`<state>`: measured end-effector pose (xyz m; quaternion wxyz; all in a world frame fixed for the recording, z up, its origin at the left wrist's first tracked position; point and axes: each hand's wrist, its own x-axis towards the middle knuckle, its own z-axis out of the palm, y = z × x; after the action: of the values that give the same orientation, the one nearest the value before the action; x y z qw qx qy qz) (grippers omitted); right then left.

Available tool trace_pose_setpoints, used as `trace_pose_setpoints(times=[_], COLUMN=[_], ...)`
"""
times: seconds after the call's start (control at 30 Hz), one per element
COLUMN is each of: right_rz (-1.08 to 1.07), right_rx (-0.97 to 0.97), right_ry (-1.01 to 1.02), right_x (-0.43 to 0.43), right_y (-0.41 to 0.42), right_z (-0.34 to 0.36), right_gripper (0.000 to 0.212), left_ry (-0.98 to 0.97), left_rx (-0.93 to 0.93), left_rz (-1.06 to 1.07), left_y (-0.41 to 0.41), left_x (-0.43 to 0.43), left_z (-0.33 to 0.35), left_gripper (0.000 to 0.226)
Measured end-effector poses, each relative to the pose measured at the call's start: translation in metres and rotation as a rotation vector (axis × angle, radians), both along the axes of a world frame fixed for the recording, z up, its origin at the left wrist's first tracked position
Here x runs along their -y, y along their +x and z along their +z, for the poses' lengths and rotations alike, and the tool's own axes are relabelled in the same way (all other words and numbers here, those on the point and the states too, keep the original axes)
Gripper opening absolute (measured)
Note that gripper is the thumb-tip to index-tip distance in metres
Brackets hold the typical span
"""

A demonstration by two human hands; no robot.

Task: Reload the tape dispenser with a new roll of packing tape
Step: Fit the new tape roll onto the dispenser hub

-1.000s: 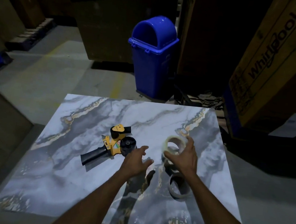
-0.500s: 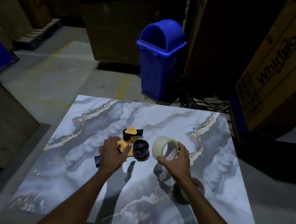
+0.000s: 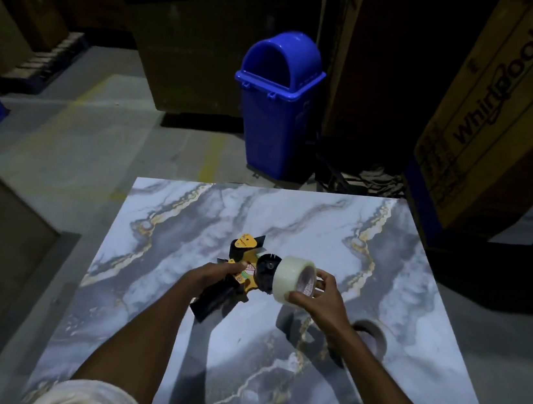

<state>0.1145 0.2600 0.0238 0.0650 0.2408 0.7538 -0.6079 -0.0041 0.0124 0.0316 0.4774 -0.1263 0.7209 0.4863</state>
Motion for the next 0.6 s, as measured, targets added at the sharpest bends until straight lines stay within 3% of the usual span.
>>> trace_pose_setpoints(times=[0.07,0.23,0.43,0.6], right_rz=[-0.022,-0.108,-0.102,0.035], right_rx=[-0.011,-0.063,-0.144,-0.221], right_ry=[-0.026,-0.178,-0.494,-0.668], right_x=[-0.001,-0.005,-0.025,-0.039], right_y=[0.002,0.002,0.001,-0.003], right_z=[0.000,0.006,0.026,0.055], right_gripper=[0.084,0.084,0.091,0.087], left_ry=[0.079,0.035,-0.021,-0.068], left_rx=[0.099,0.166,-0.279,-0.594], left_rz=[-0.002,-0.003,0.228,0.226], left_y=[-0.002,0.002,0.031,0.038], left_x=[-0.004,-0.015,-0.022,-0.029], left_z=[0.002,-0.010,0.009,0.053], left_gripper=[0.056,0.060,0.054,0.059])
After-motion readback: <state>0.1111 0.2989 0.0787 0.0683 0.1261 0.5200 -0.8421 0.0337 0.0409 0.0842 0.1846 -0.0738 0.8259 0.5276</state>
